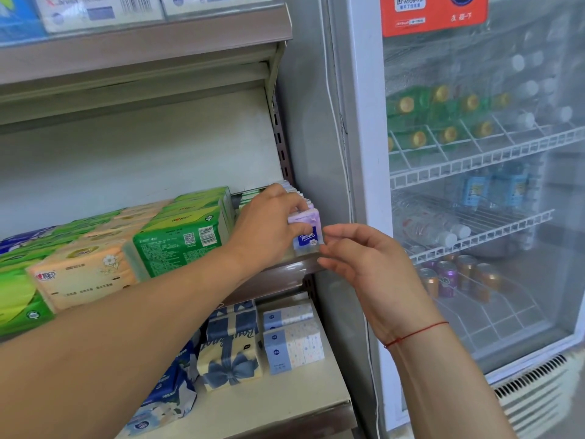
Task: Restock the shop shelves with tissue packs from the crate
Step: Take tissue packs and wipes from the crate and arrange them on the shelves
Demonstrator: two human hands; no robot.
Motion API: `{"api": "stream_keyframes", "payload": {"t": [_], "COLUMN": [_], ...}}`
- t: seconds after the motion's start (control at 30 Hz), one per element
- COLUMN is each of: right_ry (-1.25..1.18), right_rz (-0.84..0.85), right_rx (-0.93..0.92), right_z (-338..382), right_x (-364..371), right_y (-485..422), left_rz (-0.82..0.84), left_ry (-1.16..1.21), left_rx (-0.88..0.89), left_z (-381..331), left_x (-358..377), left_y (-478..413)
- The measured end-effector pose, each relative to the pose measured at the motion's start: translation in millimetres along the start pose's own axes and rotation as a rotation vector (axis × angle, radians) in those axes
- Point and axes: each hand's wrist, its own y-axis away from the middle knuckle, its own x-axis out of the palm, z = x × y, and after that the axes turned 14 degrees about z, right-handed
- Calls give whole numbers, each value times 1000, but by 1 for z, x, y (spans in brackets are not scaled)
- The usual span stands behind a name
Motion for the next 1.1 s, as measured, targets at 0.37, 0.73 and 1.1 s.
{"api": "stream_keyframes", "payload": {"t": [0.37, 0.73, 1.1], "right_ry": [28, 82, 58], "right_rz": [3, 17, 14], "right_rx": [-3, -8, -20], "right_z": [-3, -11, -8], "right_x": [0, 2, 1], "right_y": [-5, -8, -7], "left_rz": [-5, -6, -20], "left_ry": [-8, 58, 61], "left_rx": [-94, -89, -146], "left_z": [21, 22, 15], "left_x": [9, 11, 7], "left_y": [-20, -18, -5]}}
